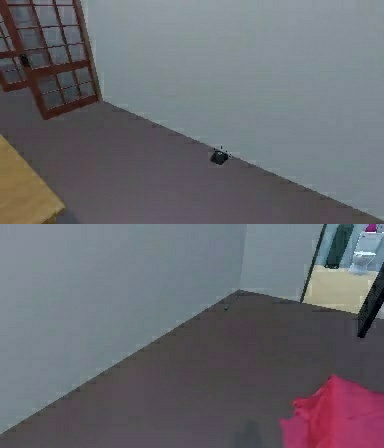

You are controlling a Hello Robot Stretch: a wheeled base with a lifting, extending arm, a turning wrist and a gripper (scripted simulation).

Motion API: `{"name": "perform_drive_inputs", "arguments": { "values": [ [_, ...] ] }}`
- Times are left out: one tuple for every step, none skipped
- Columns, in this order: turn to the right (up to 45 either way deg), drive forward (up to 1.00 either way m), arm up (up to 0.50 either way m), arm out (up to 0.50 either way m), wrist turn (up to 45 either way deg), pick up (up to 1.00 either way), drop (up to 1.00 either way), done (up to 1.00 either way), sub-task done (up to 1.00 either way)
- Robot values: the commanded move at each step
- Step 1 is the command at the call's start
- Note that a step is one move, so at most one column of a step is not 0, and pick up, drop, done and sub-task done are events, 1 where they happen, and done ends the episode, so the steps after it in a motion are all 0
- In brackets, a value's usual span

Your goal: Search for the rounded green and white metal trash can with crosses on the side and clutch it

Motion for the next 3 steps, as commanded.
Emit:
{"name": "perform_drive_inputs", "arguments": {
  "values": [
    [-45.0,0.0,0.0,0.0,0.0,0.0,0.0,0.0,0.0],
    [-45.0,0.0,0.0,0.0,0.0,0.0,0.0,0.0,0.0],
    [-24.0,0.0,0.0,0.0,0.0,0.0,0.0,0.0,0.0]
  ]
}}
